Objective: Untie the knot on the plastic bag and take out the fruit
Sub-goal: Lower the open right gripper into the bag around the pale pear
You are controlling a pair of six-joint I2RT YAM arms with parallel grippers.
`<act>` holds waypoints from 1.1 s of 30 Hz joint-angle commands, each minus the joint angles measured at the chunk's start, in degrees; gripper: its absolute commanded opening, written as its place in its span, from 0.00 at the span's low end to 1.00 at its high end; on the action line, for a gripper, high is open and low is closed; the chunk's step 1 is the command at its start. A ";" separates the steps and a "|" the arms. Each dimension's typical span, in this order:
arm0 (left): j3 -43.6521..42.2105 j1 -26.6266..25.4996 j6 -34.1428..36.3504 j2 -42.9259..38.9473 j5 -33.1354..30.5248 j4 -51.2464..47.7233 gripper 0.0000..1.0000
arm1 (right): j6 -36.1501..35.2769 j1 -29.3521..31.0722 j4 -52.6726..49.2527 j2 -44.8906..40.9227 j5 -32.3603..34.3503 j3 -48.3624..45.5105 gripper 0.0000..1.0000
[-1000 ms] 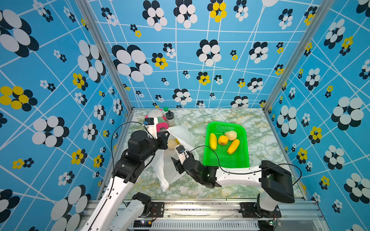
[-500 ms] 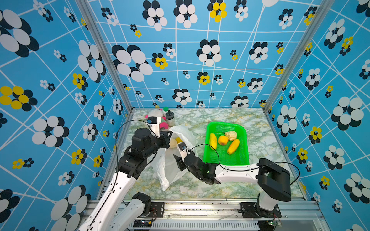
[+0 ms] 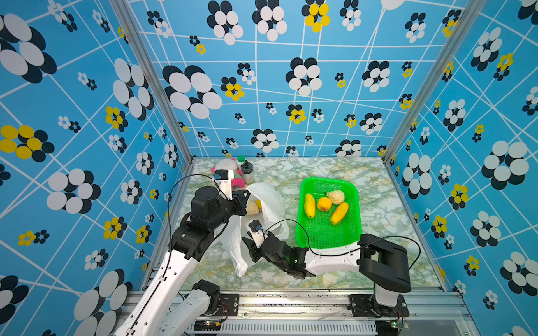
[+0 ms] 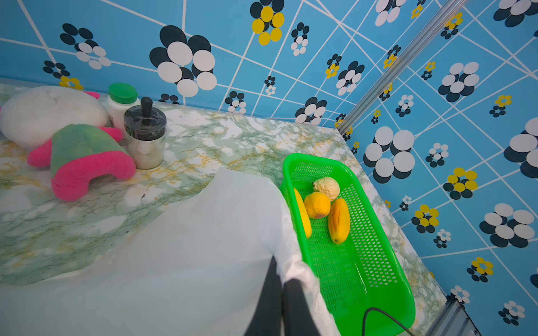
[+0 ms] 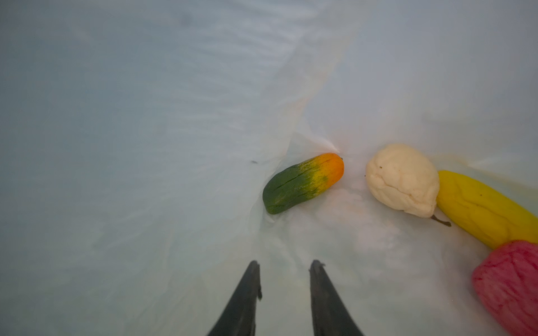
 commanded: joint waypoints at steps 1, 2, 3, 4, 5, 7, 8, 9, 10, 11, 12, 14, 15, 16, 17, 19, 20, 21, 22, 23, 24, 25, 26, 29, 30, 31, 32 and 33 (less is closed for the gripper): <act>-0.10 0.39 0.68 -0.32 0.04 1.54 0.00 | 3.04 0.01 2.75 3.13 -0.55 1.47 0.30; 0.11 0.35 0.67 -0.09 0.13 1.50 0.00 | 3.16 -0.01 2.46 3.66 -0.53 1.92 0.30; 0.65 0.35 0.80 0.31 0.23 1.22 0.00 | 3.25 0.01 1.53 4.27 -0.26 2.64 0.30; 1.17 0.36 0.78 0.67 0.26 0.88 0.00 | 3.15 0.00 0.39 4.76 0.26 3.57 0.29; 1.41 0.35 0.86 0.90 0.32 0.72 0.00 | 3.11 -0.10 -0.56 5.35 1.14 4.30 0.29; 1.70 0.39 0.89 1.08 0.40 0.67 0.00 | 3.11 -0.86 -3.42 6.72 2.48 6.47 0.29; 1.53 0.32 0.92 1.07 0.41 0.75 0.00 | 3.13 -1.25 -4.62 7.32 3.05 7.17 0.29; 1.28 0.38 0.87 0.91 0.45 0.91 0.00 | 3.18 -1.86 -5.75 7.98 3.90 8.03 0.29; 0.89 0.37 0.78 0.70 0.60 1.06 0.00 | 3.18 -2.46 -6.42 8.58 4.50 8.48 0.30; 0.69 0.38 0.76 0.57 0.67 1.20 0.00 | 3.09 -3.20 -6.97 9.28 4.95 9.01 0.31; 0.56 0.39 0.69 0.40 0.68 1.19 0.00 | 2.86 -3.77 -7.59 9.77 5.64 9.54 0.32; 0.65 0.38 0.80 0.38 0.76 1.11 0.00 | 2.32 -4.83 -8.79 10.62 7.63 10.47 0.34; 0.80 0.37 0.91 0.42 0.86 1.11 0.00 | 2.22 -5.42 -9.38 11.21 8.30 11.11 0.34; 0.99 0.32 0.96 0.64 0.70 1.11 0.00 | 2.16 -5.92 -9.85 11.81 8.74 11.85 0.35; 1.23 0.38 1.02 0.90 0.68 1.11 0.00 | 2.25 -6.35 -10.50 12.30 8.74 12.41 0.36; 1.80 0.32 1.13 1.56 0.87 1.02 0.00 | 2.14 -7.18 -11.67 13.71 8.70 13.90 0.40; 1.88 0.37 1.12 1.78 1.02 1.14 0.00 | 1.82 -7.36 -11.74 14.43 8.71 14.54 0.42; 1.86 0.32 0.93 1.99 1.27 1.71 0.00 | 1.45 -7.55 -11.64 15.37 8.78 15.20 0.44; 1.96 0.34 0.57 2.20 1.59 2.52 0.00 | 0.82 -7.80 -11.74 16.29 8.86 15.99 0.45; 2.27 0.34 0.38 2.53 1.96 3.00 0.00 | 0.14 -8.03 -11.92 16.40 9.08 16.73 0.46; 2.96 0.39 0.32 3.03 2.32 3.13 0.00 | -0.67 -8.24 -12.21 18.25 9.46 17.66 0.48; 3.71 0.28 0.42 3.55 2.43 3.06 0.00 | -1.52 -8.53 -12.70 18.79 9.65 18.38 0.51; 4.38 0.30 0.60 4.06 2.27 2.87 0.00 | -2.27 -8.67 -12.95 19.01 9.74 18.93 0.53; 5.40 0.29 0.86 5.59 1.99 3.13 0.00 | -3.60 -9.50 -12.50 19.45 9.60 19.67 0.66; 5.58 0.28 0.90 6.18 2.23 3.17 0.00 | -3.55 -10.07 -12.30 19.79 9.04 19.84 0.71; 5.59 0.29 0.76 6.66 2.55 3.37 0.00 | -3.23 -10.47 -12.28 20.19 7.76 20.10 0.73; 5.57 0.30 0.78 7.08 2.82 3.63 0.00 | -3.03 -10.85 -12.30 20.62 6.63 20.48 0.75; 5.32 0.22 0.82 7.31 3.09 3.91 0.00 | -2.91 -11.19 -12.56 21.15 5.74 21.02 0.76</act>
